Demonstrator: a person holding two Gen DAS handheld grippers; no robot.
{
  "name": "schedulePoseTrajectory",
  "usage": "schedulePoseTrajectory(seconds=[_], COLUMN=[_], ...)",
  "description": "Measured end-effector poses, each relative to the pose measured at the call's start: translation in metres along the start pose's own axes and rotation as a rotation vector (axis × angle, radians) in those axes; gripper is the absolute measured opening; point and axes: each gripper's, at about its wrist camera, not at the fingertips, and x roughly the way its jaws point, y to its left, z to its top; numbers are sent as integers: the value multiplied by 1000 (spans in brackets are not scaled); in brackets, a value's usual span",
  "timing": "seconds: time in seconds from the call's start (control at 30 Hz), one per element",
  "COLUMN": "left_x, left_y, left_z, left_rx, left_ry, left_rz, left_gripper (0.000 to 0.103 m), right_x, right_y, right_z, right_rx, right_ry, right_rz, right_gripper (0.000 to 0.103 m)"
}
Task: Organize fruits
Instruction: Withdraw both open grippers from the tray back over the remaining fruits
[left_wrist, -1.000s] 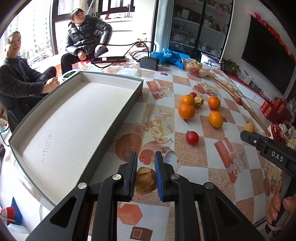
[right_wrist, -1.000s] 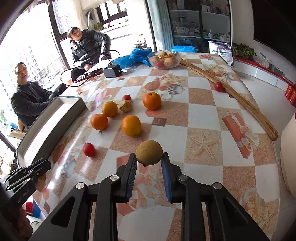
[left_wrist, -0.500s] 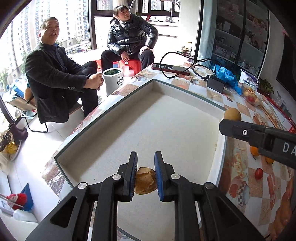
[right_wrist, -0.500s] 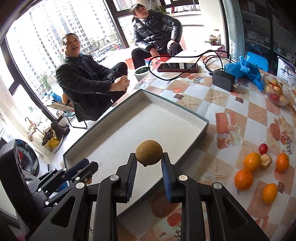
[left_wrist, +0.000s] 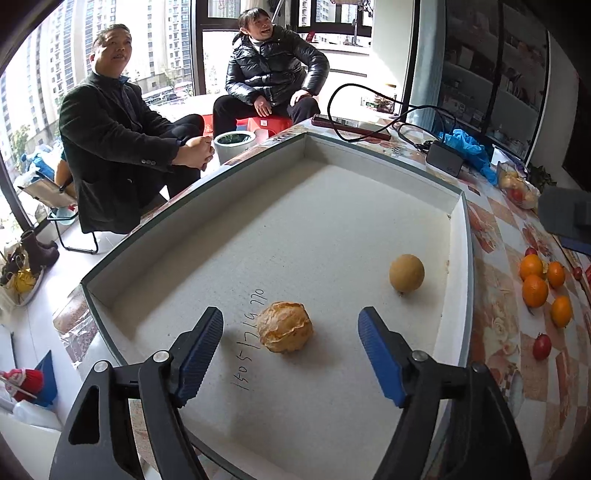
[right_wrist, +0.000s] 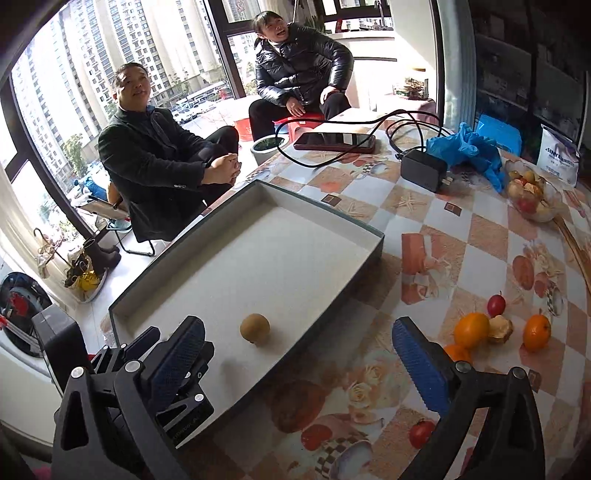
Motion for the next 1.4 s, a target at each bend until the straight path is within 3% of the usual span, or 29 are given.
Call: schedulePoseTrajectory(seconds=[0.2,0.33,0.43,0.57,0.7,0.87,1.4], left_x=[-24,-55,-77,-88,-78,-56,-46], left_y=[-15,-33,-63,-118,-163,-180,-175], left_z=[-7,-8,-11,-27,-48,-62,-69], left_rx=[27,89,177,308,373,353,298], left_ry=[-29,-76,-97,-40,0,35,11], left_rz=[7,-47,-132,-264,-243,-197,-212], left_gripper=[80,82,84,84,84,84,88], right_x=[-44,-73,-87,-94,-99,-93,-94], right_y=[-62,-117,-160,-204,-231,-232,-233], right_z=[-32,-66,-93,-132,-166,-181,-183], right_rx=[99,228,331,431,498,465,471], right_ry=[-43,-73,-63,-2,22,19,-3], right_rz=[-157,-273,-359,-474,-533,-611,-610], right_gripper=[102,102,102,102,102,102,102])
